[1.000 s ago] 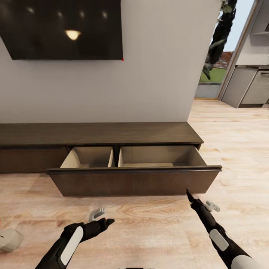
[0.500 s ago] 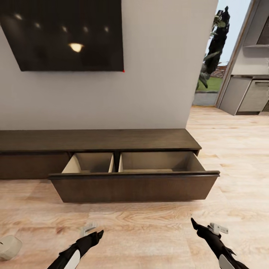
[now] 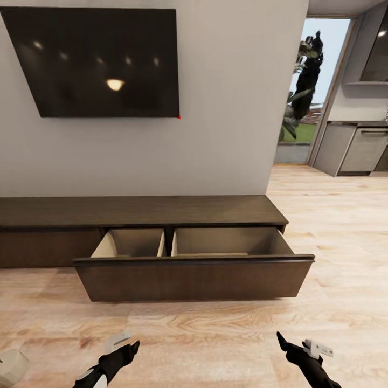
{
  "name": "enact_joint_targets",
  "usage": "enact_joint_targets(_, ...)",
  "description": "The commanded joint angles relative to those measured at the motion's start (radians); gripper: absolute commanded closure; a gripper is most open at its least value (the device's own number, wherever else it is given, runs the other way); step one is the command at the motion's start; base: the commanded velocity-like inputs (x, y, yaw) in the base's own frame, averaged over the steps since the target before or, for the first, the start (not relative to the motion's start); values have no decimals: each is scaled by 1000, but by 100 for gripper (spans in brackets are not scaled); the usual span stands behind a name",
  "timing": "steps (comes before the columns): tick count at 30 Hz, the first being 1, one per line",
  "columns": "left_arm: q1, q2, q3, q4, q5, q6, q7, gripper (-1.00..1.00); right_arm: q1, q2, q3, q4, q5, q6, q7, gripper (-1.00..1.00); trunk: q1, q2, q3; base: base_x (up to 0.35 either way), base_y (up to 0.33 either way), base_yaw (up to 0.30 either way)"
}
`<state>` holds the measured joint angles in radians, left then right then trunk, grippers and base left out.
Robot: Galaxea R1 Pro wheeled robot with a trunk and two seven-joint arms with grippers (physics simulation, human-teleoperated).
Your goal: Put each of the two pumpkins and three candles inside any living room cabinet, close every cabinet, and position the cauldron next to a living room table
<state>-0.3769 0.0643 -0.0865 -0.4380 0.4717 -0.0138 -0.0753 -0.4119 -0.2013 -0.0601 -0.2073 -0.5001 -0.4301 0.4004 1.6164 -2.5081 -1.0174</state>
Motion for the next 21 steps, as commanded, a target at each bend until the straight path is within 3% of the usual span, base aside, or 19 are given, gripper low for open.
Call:
enact_joint_targets(1, 0, 0, -8, 2, 9, 0, 1, -100, -1, 1, -6, 4, -5, -40, 11, -100, -1, 0, 3, 0, 0, 0)
enact_joint_targets(10, 0, 3, -9, 4, 11, 0, 0, -100, 0, 22, -6, 12, -4, -106, 4, -100, -5, 2, 38, 0, 0, 6)
enact_joint_targets(14, 0, 2, -9, 4, 12, 0, 0, -100, 1, 38, -7, 15, -3, -140, 1, -100, -6, 3, 53, -2, 0, 144)
enact_joint_targets(21, 0, 2, -9, 4, 12, 0, 2, -100, 0, 90, -6, 92, -3, -372, -17, -100, -10, 5, 80, -252, -6, 262)
